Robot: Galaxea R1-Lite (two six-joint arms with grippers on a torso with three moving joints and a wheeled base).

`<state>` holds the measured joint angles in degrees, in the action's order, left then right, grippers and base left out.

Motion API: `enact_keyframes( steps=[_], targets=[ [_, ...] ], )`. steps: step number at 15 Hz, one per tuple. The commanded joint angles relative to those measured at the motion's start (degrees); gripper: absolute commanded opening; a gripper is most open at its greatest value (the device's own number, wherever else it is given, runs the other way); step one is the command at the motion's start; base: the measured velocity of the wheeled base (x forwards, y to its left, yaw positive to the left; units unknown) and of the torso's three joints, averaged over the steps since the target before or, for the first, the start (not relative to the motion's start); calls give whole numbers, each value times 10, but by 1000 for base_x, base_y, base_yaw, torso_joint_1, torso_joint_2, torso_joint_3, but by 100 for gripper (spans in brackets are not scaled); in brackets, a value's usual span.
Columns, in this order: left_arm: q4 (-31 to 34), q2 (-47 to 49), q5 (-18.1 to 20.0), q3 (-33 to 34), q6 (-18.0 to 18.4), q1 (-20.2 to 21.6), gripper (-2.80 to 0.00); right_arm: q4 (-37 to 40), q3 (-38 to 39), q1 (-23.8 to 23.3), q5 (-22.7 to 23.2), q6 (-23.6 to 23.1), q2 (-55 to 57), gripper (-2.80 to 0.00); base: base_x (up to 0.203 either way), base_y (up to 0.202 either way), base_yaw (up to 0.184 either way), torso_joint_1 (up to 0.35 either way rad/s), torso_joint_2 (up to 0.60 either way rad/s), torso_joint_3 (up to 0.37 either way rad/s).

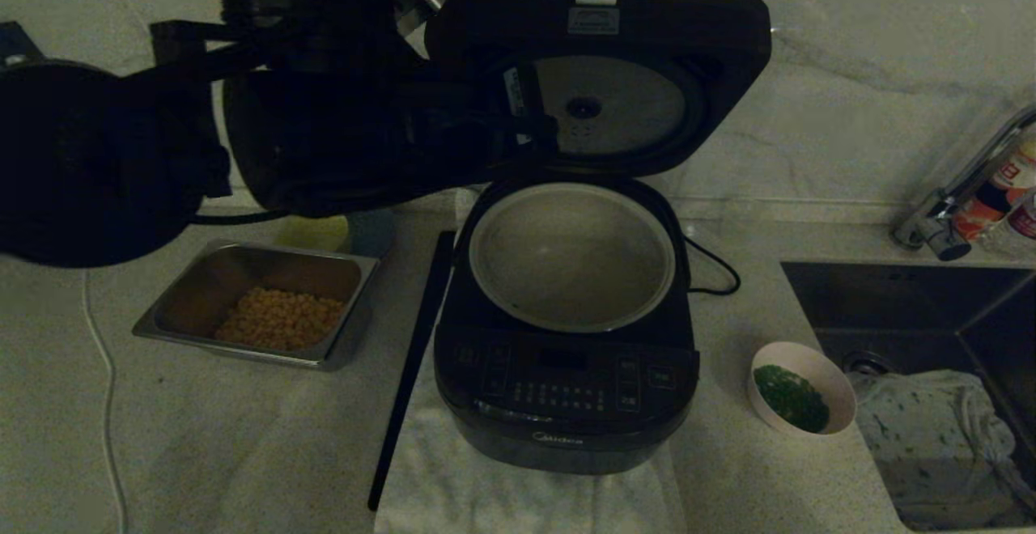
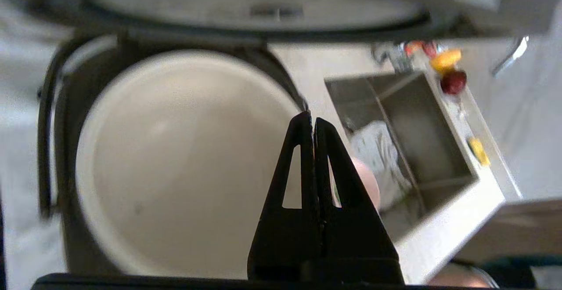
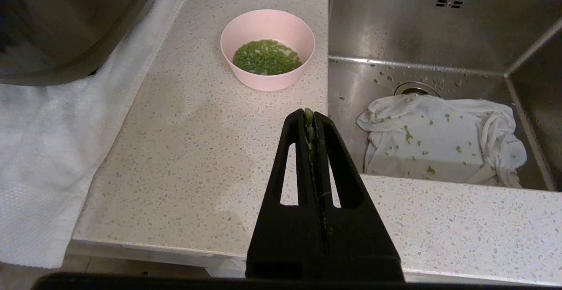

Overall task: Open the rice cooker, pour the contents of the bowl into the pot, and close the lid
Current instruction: Open the rice cooker

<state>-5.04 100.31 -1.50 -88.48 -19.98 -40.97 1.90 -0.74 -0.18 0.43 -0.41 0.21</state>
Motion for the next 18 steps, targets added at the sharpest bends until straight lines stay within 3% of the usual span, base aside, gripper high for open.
enact_keyframes(
  steps=[1,7,12,18],
  targets=[
    [-22,50,-1,-38,2,9,-280,0,0,0,0,0,0,-280,0,0,0,0,0,0],
    [-44,114,2,-129,36,42,-280,0,0,0,0,0,0,-280,0,0,0,0,0,0],
    [-47,164,3,-219,42,59,-280,0,0,1,0,0,0,-280,0,0,0,0,0,0],
    [-103,200,14,-219,56,63,-280,0,0,0,0,0,0,-280,0,0,0,0,0,0]
  ],
)
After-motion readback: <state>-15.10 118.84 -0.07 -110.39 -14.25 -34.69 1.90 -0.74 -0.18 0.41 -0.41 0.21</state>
